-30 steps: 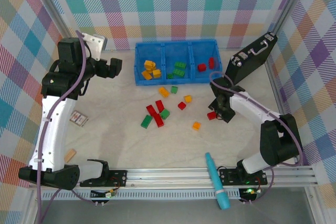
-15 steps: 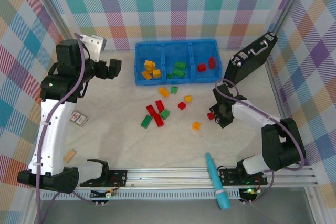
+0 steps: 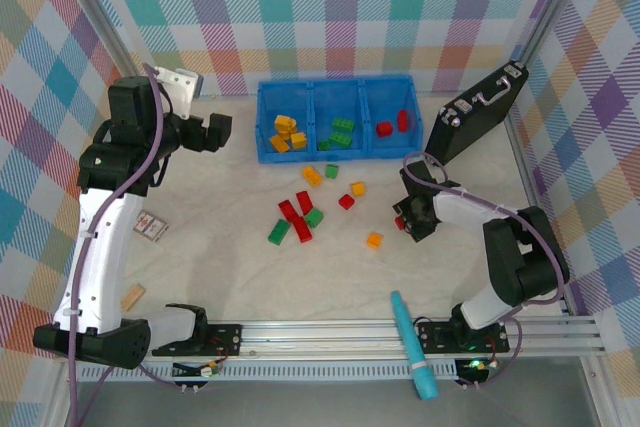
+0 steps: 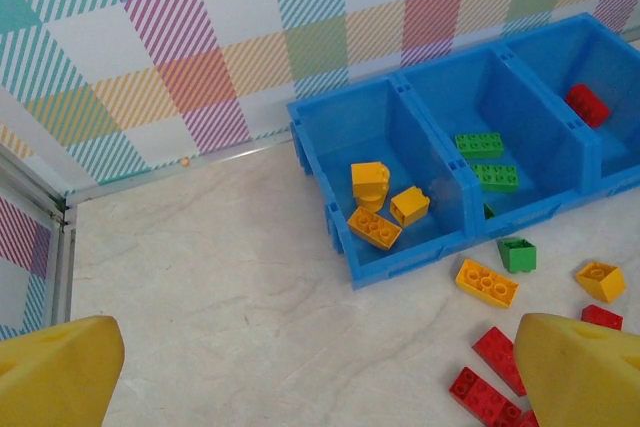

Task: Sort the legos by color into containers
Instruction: Pick up the lego from the middle-right of the table, then place the lego in the container.

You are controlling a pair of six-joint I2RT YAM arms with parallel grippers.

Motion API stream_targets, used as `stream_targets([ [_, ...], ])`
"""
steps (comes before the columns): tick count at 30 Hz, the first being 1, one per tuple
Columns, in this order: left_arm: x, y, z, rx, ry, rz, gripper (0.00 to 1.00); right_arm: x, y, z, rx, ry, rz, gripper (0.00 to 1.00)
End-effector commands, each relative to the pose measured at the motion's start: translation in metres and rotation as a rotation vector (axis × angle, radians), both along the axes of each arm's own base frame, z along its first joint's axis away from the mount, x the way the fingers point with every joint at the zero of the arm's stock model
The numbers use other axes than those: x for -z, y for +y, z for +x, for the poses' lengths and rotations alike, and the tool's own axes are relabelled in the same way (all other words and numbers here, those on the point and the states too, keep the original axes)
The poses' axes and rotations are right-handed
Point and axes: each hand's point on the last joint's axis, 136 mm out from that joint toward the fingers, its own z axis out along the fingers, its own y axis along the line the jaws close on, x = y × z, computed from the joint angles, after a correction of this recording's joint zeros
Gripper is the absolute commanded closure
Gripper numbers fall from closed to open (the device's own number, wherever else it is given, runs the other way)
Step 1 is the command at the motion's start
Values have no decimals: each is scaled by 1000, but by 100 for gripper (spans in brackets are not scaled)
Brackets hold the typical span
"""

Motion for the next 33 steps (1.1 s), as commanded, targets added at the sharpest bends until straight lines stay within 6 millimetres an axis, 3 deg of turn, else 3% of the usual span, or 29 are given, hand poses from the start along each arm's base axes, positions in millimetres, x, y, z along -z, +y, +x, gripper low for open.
stream_targets([
  [1,-10,5,-2,-15,-45,4,0,13,0,-1,6,31,6,41],
  [7,-9,6,-2,-18,-44,9,0,23,2,-4,-59,84,-16,59],
  [11,-9,7,-3,-22,-45,14,0,12,-1,3,-141,71,-62,68],
  [14,-9,8,-2,-23,-44,20,0,-22,-3,24,-271,1,-139,70],
  [19,-1,18,9,-87,-27,38,0,-99,-5,70,-509,-192,-316,71],
  [24,7,31,18,-181,-23,36,0,-152,15,117,-717,-359,-400,71],
  [29,14,38,24,-239,4,23,0,-174,48,166,-945,-480,-449,69],
  [33,21,37,25,-268,44,-34,0,-168,61,203,-1052,-507,-501,70],
])
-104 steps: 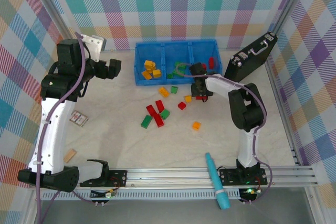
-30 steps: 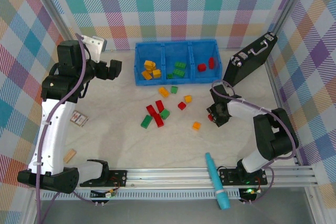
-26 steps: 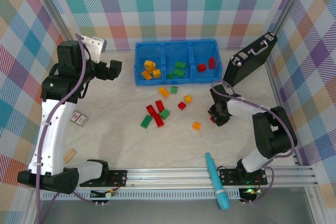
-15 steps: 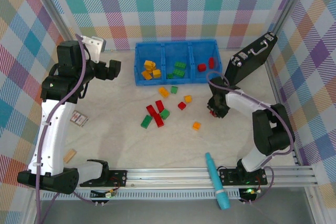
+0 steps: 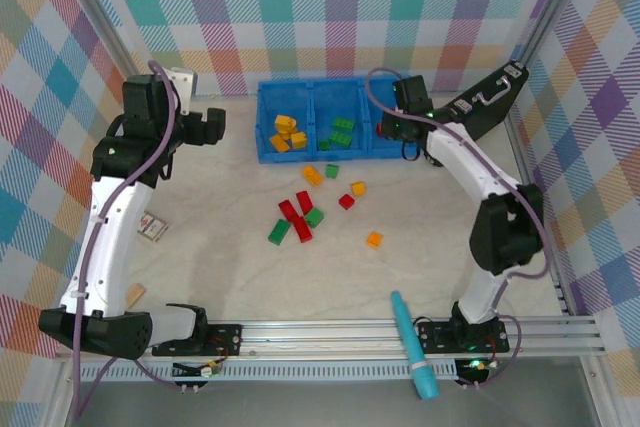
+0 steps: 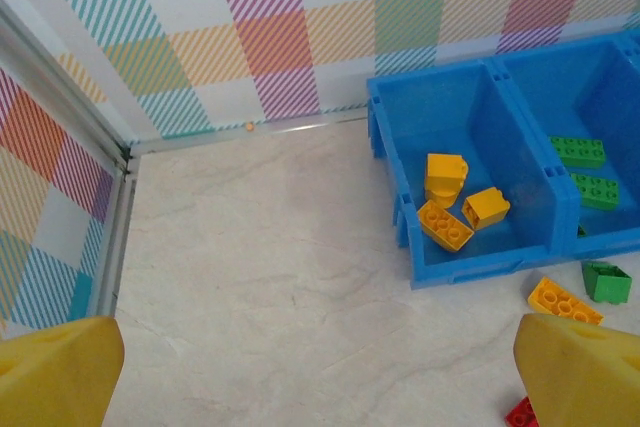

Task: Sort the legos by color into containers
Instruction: Place the lego in the container, then pick up the lego from the center of the table.

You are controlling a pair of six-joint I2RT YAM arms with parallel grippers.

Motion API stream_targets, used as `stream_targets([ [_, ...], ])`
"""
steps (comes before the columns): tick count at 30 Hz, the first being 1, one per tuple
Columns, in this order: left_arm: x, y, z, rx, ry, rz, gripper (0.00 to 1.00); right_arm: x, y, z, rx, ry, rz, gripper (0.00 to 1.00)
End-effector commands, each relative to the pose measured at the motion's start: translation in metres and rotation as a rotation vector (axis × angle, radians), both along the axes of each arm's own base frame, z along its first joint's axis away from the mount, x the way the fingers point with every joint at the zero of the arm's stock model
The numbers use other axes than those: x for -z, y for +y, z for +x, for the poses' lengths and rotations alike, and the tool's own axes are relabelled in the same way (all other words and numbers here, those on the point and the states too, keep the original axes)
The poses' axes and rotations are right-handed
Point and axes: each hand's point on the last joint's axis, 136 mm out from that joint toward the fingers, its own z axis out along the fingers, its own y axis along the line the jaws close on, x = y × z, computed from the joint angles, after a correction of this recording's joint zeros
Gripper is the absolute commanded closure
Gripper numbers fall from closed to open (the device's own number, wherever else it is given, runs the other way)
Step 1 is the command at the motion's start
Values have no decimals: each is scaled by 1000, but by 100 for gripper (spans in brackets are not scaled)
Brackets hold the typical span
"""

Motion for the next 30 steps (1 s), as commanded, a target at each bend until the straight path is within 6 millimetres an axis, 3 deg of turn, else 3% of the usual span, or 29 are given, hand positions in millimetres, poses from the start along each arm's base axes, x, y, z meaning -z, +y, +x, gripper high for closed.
stream_targets([
  [1,0,9,1,-75,9,-63,0,12,9,27,-153,-22,-99,70],
  [4,11,2,1,-77,53,-124,0,23,11,52,-165,-24,-86,70],
  [10,68,-30,2,-52,221,-260,0,46,8,94,-168,-3,-75,70],
  [17,147,-95,9,-69,377,-382,0,63,-4,130,-167,18,-67,69],
  [21,183,-125,20,-121,448,-438,0,72,-6,140,-181,22,-68,67],
  [26,207,-157,39,-162,511,-491,1,84,-2,142,-218,30,-67,59],
  [30,230,-177,50,-198,566,-527,4,81,0,141,-242,16,-64,48],
])
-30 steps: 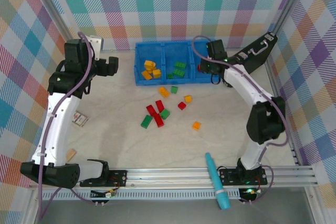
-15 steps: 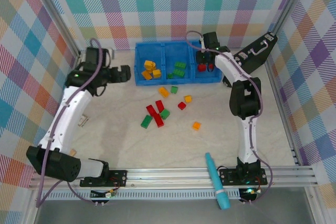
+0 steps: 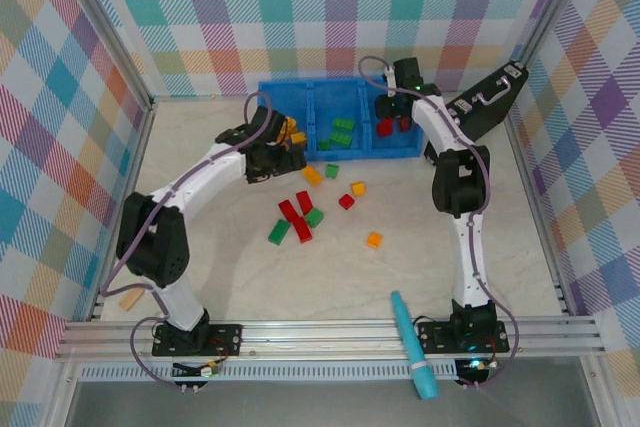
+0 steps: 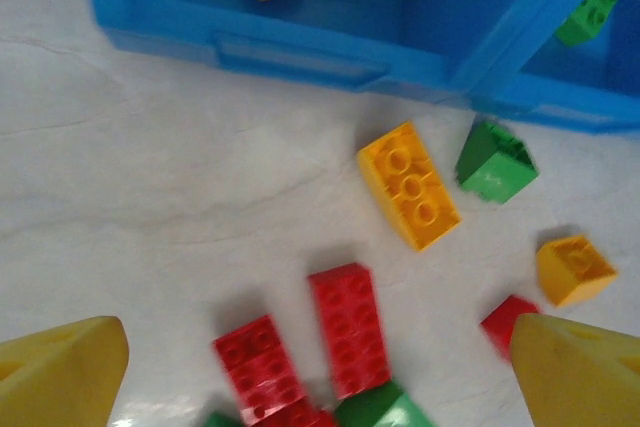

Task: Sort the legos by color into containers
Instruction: Pick up the lego from the center of the table.

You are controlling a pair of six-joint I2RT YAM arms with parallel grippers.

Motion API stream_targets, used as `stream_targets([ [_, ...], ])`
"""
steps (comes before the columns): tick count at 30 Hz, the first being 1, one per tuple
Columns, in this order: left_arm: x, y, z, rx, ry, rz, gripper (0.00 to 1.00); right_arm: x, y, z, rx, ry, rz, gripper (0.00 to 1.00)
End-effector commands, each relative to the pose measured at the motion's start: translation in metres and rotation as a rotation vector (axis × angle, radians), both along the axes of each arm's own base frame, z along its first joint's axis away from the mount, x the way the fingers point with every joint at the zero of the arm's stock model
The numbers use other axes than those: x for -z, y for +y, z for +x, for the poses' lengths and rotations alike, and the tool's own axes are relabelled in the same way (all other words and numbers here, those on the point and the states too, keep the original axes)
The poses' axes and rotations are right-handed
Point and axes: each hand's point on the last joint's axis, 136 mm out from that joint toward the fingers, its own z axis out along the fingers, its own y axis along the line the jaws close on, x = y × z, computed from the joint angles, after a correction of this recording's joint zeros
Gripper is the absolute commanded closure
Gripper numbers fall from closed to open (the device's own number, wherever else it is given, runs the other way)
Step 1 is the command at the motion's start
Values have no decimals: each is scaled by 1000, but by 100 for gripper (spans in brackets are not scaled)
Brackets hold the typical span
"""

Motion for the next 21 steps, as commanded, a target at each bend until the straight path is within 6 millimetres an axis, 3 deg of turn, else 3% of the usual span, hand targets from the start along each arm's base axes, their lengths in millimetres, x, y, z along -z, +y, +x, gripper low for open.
stream_targets([
  [1,-1,-19,14,-84,4,-89,5,-11,9,-2,-61,-24,18,44],
  [5,19,-25,24,-153,31,-121,9,-31,13,-8,-84,-74,44,39],
  [12,38,-46,37,-160,61,-95,13,-57,18,-25,-121,-111,82,38],
  [21,66,-55,47,-171,108,-41,16,-65,13,-40,-122,-95,134,38],
])
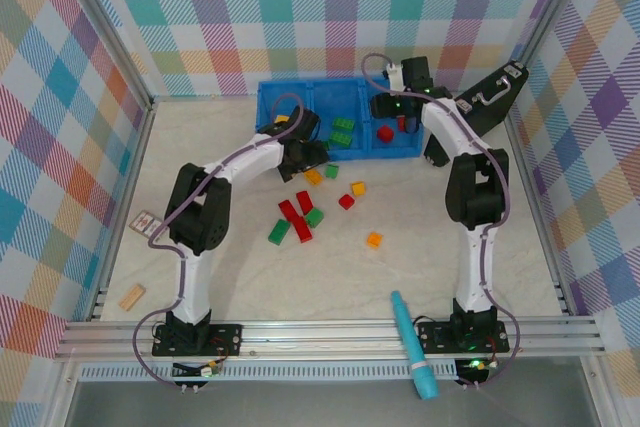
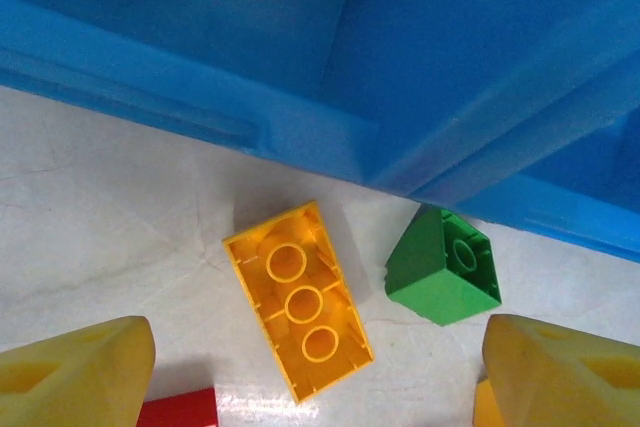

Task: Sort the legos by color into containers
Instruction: Pick up the lego from the center of the table.

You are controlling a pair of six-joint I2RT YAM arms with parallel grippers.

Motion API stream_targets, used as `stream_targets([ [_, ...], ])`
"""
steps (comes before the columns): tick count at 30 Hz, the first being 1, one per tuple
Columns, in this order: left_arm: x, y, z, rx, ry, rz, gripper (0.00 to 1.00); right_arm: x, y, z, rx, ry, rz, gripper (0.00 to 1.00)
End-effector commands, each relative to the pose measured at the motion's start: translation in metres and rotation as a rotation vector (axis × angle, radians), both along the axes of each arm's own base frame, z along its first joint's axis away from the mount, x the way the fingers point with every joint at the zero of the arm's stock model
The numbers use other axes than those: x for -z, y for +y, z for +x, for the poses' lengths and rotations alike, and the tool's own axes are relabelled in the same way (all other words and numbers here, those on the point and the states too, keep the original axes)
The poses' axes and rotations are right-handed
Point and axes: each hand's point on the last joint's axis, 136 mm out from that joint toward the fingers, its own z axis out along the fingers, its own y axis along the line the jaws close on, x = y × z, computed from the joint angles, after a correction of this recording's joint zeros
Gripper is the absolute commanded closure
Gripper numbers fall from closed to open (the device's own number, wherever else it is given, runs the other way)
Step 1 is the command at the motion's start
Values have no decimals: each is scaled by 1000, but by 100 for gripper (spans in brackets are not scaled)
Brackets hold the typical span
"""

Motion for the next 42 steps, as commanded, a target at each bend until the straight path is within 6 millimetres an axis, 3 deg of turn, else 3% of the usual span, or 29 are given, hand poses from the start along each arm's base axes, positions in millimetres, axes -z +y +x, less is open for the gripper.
stream_targets([
  [1,7,3,1,-29,30,35,16,-15,-2,-5,-13,-17,46,38],
  [9,39,2,2,-38,105,78,17,-20,-15,-2,14,15,148,39],
  [16,51,5,-1,-39,144,108,22,-29,-23,0,26,11,171,39],
  [21,65,7,-14,-22,206,129,34,-28,-27,0,38,18,179,40],
  [26,80,13,-36,12,296,152,39,-30,-32,1,45,17,181,40],
  [32,90,16,-59,57,367,146,58,-50,-34,-8,31,-3,171,40],
  [37,82,17,-65,105,374,144,71,-68,-32,-22,29,-28,145,40],
  [42,39,25,-58,158,297,159,77,-76,-15,-52,24,-8,169,39],
])
